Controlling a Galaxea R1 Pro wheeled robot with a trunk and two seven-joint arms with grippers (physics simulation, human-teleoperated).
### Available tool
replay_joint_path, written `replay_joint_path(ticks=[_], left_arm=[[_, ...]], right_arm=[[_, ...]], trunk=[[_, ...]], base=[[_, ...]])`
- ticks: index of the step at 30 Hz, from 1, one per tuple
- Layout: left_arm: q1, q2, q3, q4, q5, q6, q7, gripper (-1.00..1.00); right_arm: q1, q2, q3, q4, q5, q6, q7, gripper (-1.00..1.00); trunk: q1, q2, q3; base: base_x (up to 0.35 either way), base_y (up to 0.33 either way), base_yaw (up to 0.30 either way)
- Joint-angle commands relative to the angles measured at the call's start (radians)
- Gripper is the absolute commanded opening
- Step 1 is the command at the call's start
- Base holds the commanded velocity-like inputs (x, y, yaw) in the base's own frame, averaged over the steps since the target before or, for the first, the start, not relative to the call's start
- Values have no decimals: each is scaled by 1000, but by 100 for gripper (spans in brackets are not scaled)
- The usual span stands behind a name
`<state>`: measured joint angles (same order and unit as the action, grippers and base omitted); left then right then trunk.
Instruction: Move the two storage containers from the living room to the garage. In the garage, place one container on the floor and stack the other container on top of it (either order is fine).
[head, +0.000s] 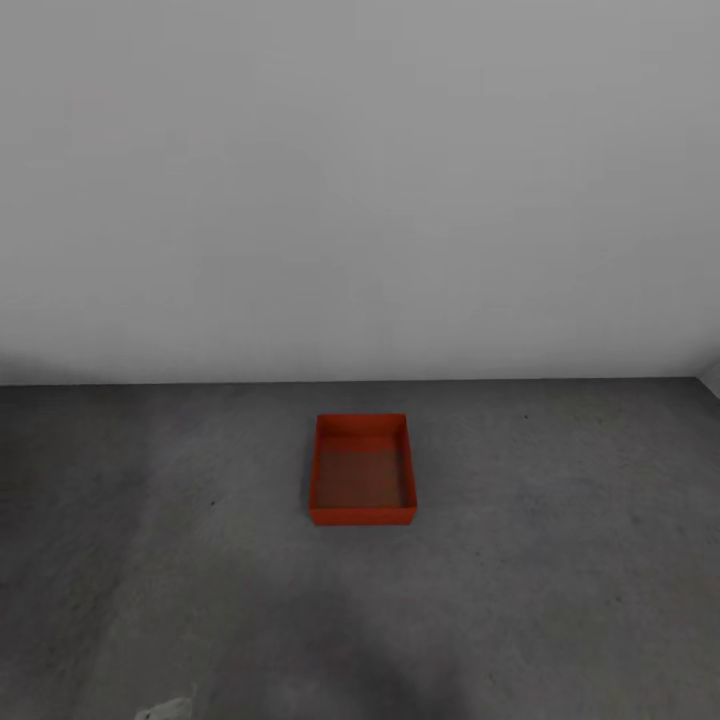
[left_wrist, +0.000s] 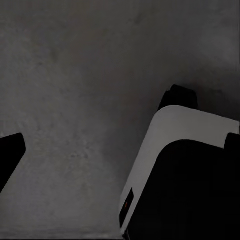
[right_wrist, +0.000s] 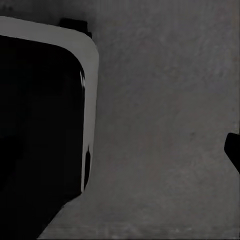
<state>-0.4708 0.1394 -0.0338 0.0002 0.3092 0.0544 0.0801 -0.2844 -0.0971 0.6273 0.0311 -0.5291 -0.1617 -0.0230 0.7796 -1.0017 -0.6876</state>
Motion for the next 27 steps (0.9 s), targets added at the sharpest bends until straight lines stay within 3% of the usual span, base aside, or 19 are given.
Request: replay_joint_path(ticks=[1,7,18,27], left_arm=[[13,2,-5,0,7,2,-8,100],[111,-2,-5,0,7,2,-40,100],[218,-24,-5,0,4,0,-45,100],[242,-37,-6,-1,-2,-61,-45,100]], right_arm=[[20,3,9,2,-7,-4,1,100],[138,12,11,1,-5,-13,2,100],[167,12,11,1,-5,-46,33,100],[168,22,11,1,-11,-46,39,100]], trunk=[[0,0,0],[0,0,0],[0,0,0],[0,0,4]], base=[[0,0,0],[0,0,0],[0,0,0],[0,0,0]])
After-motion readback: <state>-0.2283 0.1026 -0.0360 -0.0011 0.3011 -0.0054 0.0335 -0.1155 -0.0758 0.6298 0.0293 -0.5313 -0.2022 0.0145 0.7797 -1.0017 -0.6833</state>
